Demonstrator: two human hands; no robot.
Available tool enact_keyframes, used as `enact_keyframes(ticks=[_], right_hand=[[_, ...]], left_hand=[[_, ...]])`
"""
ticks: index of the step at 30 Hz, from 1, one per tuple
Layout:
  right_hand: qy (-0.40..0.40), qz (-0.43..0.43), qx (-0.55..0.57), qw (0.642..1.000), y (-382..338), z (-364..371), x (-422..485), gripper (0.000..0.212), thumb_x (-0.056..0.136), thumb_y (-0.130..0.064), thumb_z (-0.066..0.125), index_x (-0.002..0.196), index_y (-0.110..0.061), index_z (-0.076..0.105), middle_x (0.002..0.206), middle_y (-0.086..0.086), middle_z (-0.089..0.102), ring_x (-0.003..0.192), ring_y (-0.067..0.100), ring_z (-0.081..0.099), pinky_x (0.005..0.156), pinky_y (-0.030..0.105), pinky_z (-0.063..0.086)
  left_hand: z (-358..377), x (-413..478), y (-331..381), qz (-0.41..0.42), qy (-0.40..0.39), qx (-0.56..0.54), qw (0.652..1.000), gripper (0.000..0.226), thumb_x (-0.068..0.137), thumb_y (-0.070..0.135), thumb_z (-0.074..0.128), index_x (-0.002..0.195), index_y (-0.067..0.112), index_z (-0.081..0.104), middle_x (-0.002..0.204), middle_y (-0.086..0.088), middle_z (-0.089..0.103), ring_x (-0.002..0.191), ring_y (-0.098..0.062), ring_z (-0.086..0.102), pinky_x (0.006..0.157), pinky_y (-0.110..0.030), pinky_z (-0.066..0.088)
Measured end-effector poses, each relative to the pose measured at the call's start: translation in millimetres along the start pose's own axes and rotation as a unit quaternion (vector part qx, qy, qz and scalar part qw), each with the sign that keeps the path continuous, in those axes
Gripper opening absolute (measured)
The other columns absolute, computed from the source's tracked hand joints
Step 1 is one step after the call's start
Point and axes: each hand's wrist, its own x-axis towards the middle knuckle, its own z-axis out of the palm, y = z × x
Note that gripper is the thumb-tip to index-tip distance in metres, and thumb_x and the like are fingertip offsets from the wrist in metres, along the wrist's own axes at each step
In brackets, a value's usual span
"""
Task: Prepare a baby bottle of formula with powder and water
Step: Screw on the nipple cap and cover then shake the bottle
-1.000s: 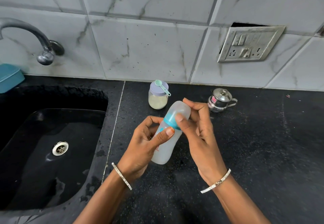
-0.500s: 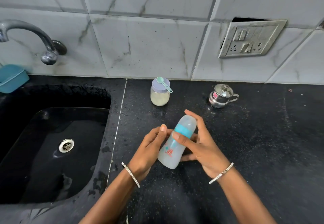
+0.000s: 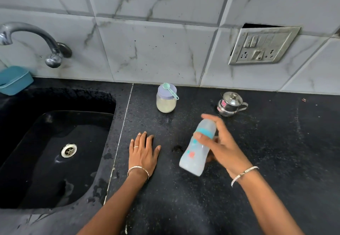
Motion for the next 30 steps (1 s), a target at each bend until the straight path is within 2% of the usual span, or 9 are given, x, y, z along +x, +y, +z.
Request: enact_keyframes(ticks=[3,5,10,15,21,23,27,28,30], right_hand=[[0.173,-0.033,0.187,0.966,-10,-7,10,0.046,0.096,-0.032,0.068,0.136,-0.04,0.046,0.123,0.001,0.061,0.104,0.02,0.068,0.062,0.037,0.063],[0.217,-0.042,0.301,0.927,-10,-5,14,0.045,0.099,-0.036,0.064,0.138,-0.037,0.042,0.124,-0.001,0.063,0.106,0.02,0.069,0.065,0.038,0.063],[0.062,0.094,0.193,0.975,-13,4,1,0.042,0.096,-0.04,0.065,0.135,-0.04,0.05,0.116,0.0,0.062,0.094,0.019,0.068,0.065,0.041,0.062],[0.137,0.103,0.256,0.952,-20,-13,-1,0.043,0.093,-0.051,0.065,0.13,-0.035,0.048,0.116,0.004,0.061,0.092,0.023,0.068,0.059,0.037,0.059],[-0.059,0.101,0.078,0.99,-18,-30,-29,0.101,0.053,-0.035,0.089,0.142,-0.047,0.041,0.129,0.012,0.06,0.095,0.022,0.074,0.056,0.037,0.06],[-0.025,0.058,0.069,0.996,-22,-36,-31,0.099,0.058,-0.031,0.089,0.142,-0.046,0.039,0.127,0.011,0.058,0.095,0.022,0.072,0.053,0.036,0.059],[0.171,-0.042,0.176,0.968,-16,-39,-26,0.089,0.078,-0.022,0.086,0.143,-0.039,0.028,0.124,0.005,0.055,0.101,0.021,0.067,0.055,0.036,0.06],[0.171,-0.049,0.163,0.97,-13,-38,-29,0.09,0.077,-0.022,0.086,0.143,-0.041,0.027,0.124,0.005,0.056,0.1,0.02,0.067,0.057,0.035,0.061],[0.051,-0.018,0.059,0.997,-8,-38,-36,0.097,0.067,-0.023,0.092,0.14,-0.051,0.033,0.125,0.007,0.057,0.098,0.022,0.067,0.057,0.032,0.059]], left_hand=[[1,-2,3,-0.008,0.009,0.014,1.0,0.061,0.097,0.058,0.025,0.136,0.021,0.052,0.151,-0.007,0.048,0.146,-0.029,0.036,0.121,-0.05,0.025],[-2,-2,4,-0.016,0.007,0.017,1.0,0.062,0.096,0.058,0.024,0.137,0.022,0.052,0.151,-0.005,0.048,0.146,-0.028,0.035,0.121,-0.048,0.024],[-5,-3,2,-0.012,0.008,0.023,1.0,0.062,0.095,0.06,0.025,0.139,0.024,0.052,0.152,-0.004,0.047,0.147,-0.026,0.034,0.122,-0.046,0.022],[-2,-2,2,-0.012,0.019,0.014,1.0,0.063,0.095,0.061,0.025,0.138,0.024,0.052,0.152,-0.003,0.047,0.147,-0.025,0.034,0.122,-0.044,0.02],[-1,-2,2,-0.013,0.024,0.017,0.999,0.064,0.094,0.061,0.025,0.137,0.023,0.053,0.151,-0.003,0.047,0.147,-0.026,0.035,0.122,-0.045,0.022],[0,-1,2,-0.014,0.026,0.018,0.999,0.065,0.094,0.061,0.024,0.138,0.024,0.053,0.151,-0.003,0.047,0.147,-0.026,0.035,0.121,-0.045,0.022],[2,-1,1,-0.011,0.04,0.014,0.999,0.062,0.094,0.06,0.026,0.134,0.023,0.055,0.148,-0.003,0.05,0.144,-0.027,0.039,0.119,-0.046,0.025],[2,-1,1,-0.012,0.041,0.016,0.999,0.061,0.094,0.06,0.027,0.134,0.023,0.055,0.148,-0.003,0.05,0.144,-0.027,0.039,0.119,-0.046,0.026],[2,0,1,-0.013,0.045,0.02,0.999,0.059,0.094,0.059,0.028,0.134,0.024,0.055,0.147,-0.002,0.051,0.143,-0.026,0.039,0.118,-0.045,0.027]])
